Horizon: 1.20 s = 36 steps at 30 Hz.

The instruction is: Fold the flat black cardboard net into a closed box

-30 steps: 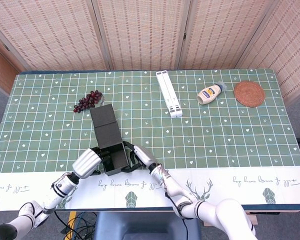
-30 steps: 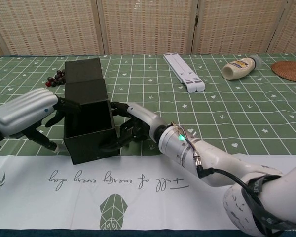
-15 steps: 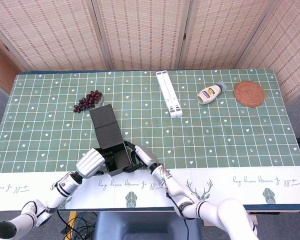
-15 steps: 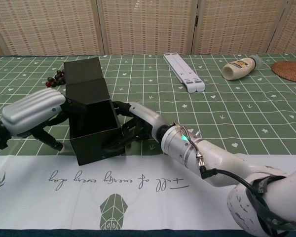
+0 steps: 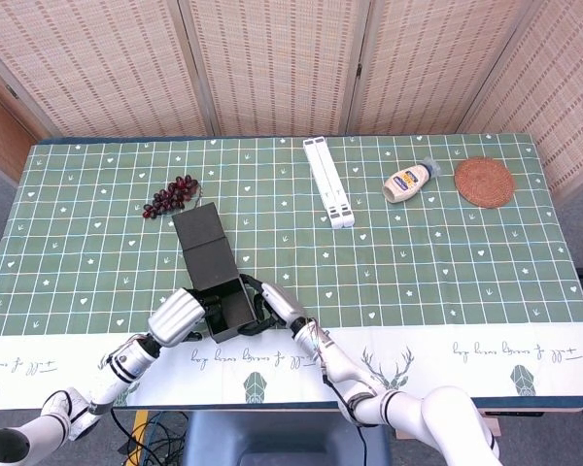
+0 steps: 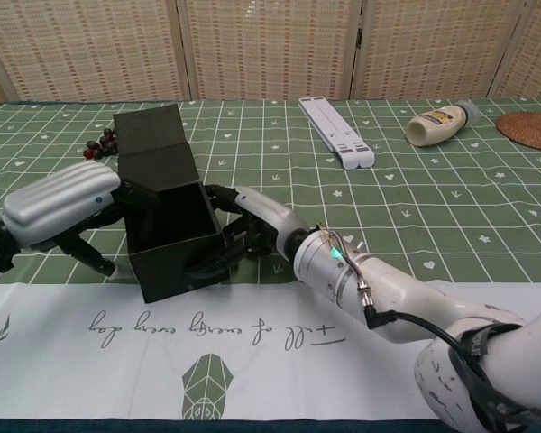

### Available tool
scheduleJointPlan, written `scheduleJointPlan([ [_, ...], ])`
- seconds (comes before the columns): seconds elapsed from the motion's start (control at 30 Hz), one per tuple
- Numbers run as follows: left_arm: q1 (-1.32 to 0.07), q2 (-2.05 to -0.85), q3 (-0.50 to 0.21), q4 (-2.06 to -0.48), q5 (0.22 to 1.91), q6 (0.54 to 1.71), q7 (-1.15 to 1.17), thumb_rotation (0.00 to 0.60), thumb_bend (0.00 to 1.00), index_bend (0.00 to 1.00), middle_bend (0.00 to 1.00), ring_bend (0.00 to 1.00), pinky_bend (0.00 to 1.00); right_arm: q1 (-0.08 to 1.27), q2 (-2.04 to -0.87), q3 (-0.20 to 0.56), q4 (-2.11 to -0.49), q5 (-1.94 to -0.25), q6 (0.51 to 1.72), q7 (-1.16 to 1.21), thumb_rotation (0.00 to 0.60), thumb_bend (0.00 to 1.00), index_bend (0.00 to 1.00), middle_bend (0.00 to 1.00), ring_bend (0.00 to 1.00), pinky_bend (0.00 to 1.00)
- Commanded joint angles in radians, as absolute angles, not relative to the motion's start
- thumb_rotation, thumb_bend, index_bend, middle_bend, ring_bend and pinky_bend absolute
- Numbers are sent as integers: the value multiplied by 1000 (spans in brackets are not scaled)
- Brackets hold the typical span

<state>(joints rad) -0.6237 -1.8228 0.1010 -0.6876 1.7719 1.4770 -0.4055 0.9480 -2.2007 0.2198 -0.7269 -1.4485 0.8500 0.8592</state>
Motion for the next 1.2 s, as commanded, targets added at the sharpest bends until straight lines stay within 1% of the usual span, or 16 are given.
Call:
scheduleJointPlan([
  [0.03,-623,-1826,101,-687,1773,1479,-404,600,117,650,558,659,533,948,-2202,220,-726,-1448,850,858,600,183,157,346,739,1000],
  [0.13,-623,-1827,99,-685,1773,1483,-405,600,117,650,560,659,533,948,-2203,221,-725,-1447,849,856,600,183,157,346,738,1000],
  [0.23,-622,-1824,96,-687,1771,1488,-405,600,117,607,551,656,533,949,-2204,224,-723,-1445,849,856,600,183,157,346,739,1000],
  [0.37,-618,-1814,92,-697,1767,1496,-401,600,117,508,490,649,533,950,-2207,229,-719,-1440,847,857,600,183,157,346,739,1000],
  [0.5,-610,-1798,88,-714,1763,1506,-392,600,118,452,439,635,533,950,-2208,233,-716,-1438,847,857,600,183,157,346,738,1000],
  [0.73,-593,-1770,82,-745,1753,1518,-378,600,118,417,428,630,533,947,-2209,244,-720,-1428,850,861,600,184,157,346,739,1000],
  [0.93,-570,-1735,63,-782,1733,1548,-388,600,117,361,326,617,533,947,-2213,271,-722,-1406,855,850,600,183,157,346,739,1000],
  [1.1,-548,-1702,37,-813,1711,1586,-406,600,117,322,310,613,533,952,-2232,308,-713,-1371,855,821,600,184,157,342,738,1000],
  [1.2,-536,-1681,28,-843,1697,1590,-416,600,118,309,303,610,533,952,-2242,322,-714,-1361,868,796,600,183,157,320,738,1000],
])
